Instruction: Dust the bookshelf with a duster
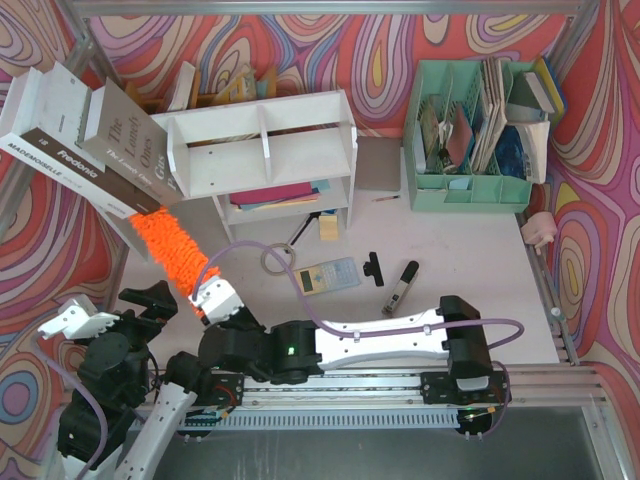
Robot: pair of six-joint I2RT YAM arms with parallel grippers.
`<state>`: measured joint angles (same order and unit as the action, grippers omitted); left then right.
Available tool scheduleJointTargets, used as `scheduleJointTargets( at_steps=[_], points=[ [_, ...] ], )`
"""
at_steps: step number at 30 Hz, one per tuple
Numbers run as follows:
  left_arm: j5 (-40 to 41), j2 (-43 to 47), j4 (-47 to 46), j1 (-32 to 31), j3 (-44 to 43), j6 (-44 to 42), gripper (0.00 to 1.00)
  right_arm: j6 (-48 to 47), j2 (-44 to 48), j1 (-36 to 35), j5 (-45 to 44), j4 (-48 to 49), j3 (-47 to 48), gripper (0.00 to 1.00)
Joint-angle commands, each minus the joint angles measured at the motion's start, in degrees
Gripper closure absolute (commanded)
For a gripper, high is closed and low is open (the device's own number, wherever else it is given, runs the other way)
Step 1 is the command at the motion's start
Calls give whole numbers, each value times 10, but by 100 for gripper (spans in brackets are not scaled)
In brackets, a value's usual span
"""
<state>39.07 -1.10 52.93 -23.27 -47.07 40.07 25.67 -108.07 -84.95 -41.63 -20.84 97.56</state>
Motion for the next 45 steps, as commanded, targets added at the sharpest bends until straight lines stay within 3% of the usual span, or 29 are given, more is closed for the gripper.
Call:
scheduleJointTargets(
  at_steps=[1, 7, 13, 16, 20, 27, 31, 39, 45],
  points=[
    [9, 8, 9, -3, -5, -1, 1, -45, -13, -13, 13, 67, 28, 100],
    [5, 8, 5, -3, -2, -3, 1, 11, 50, -13, -65, 83, -54, 100],
    [6, 8, 5, -3, -3, -3, 2, 136, 79, -7, -126, -17, -71, 100],
    [5, 8, 5, -2, -3, -3, 2, 125, 75, -6, -114, -8, -67, 100],
    [6, 8, 5, -3, -2, -4, 2, 22, 53, -6, -40, 99, -62, 100],
    [5, 8, 5, -3, -2, -3, 2, -35, 20, -6, 47, 152, -39, 100],
    [5, 8, 4, -3, -1, -3, 2, -8, 33, -6, 15, 144, -65, 100],
    [5, 8, 1, -2, 0, -5, 1, 162, 95, 4, -87, 27, -118, 100],
    [6, 8, 0, -3, 1, -4, 1, 132, 86, 7, -59, 59, -114, 100]
  ],
)
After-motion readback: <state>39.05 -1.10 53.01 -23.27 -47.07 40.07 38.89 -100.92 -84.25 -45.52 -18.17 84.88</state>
